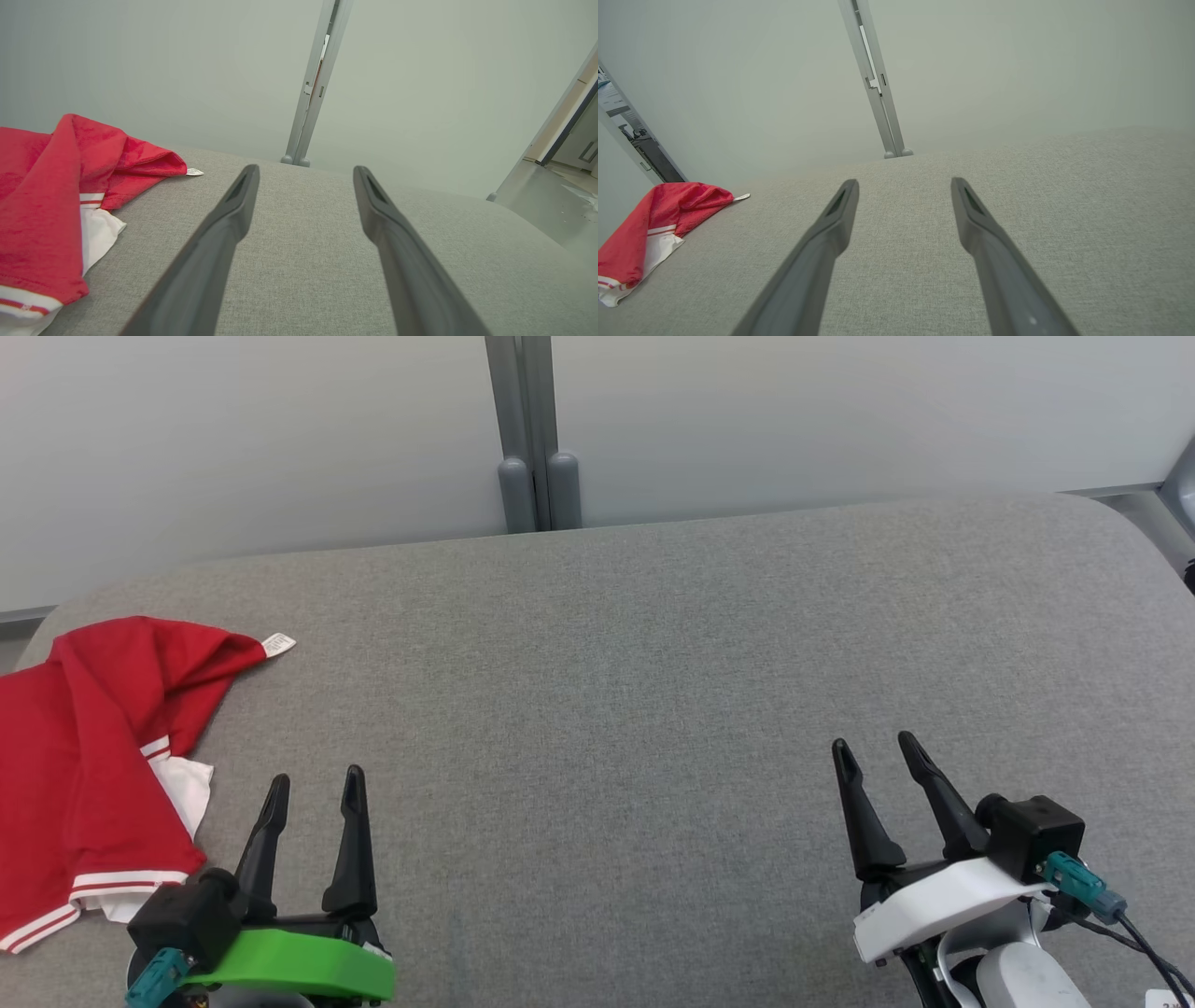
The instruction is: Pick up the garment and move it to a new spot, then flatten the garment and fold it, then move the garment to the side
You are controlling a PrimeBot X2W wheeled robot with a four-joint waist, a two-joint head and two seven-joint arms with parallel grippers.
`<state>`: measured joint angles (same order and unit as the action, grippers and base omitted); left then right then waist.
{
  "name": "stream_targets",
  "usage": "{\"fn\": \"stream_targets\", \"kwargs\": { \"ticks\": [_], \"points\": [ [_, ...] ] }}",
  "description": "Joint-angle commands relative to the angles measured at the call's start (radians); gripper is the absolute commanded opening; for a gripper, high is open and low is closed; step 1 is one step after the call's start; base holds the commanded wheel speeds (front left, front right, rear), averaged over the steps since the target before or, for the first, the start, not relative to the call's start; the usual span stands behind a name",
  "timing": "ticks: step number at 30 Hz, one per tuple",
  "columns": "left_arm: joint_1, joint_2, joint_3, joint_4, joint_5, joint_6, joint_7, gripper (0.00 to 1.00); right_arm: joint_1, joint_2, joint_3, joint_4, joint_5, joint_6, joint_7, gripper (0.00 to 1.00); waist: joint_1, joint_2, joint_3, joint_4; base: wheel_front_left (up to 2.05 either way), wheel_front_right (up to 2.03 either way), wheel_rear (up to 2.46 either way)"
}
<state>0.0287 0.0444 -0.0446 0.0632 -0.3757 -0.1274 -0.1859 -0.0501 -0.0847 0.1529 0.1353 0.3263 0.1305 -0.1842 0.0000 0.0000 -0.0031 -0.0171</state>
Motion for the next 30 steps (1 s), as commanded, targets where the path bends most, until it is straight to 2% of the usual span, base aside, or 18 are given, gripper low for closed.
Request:
{"fn": "stream_targets", "kwargs": {
  "ticks": [1,30],
  "points": [
    [0.002,0.008,-0.002,-0.01,0.024,-0.003,-0.009,1.0,0.003,-0.002,-0.002,-0.008,-0.033,0.0,-0.011,1.0,0.0,0.0,-0.001,0.0,0.0,0.0,0.0],
    [0.025,0.009,-0.007,0.016,0.248,-0.004,-0.066,1.0,0.01,0.028,-0.014,-0.006,-0.296,0.0,-0.069,1.0,0.0,0.0,-0.004,-0.006,0.0,0.0,0.0]
  ]
}}
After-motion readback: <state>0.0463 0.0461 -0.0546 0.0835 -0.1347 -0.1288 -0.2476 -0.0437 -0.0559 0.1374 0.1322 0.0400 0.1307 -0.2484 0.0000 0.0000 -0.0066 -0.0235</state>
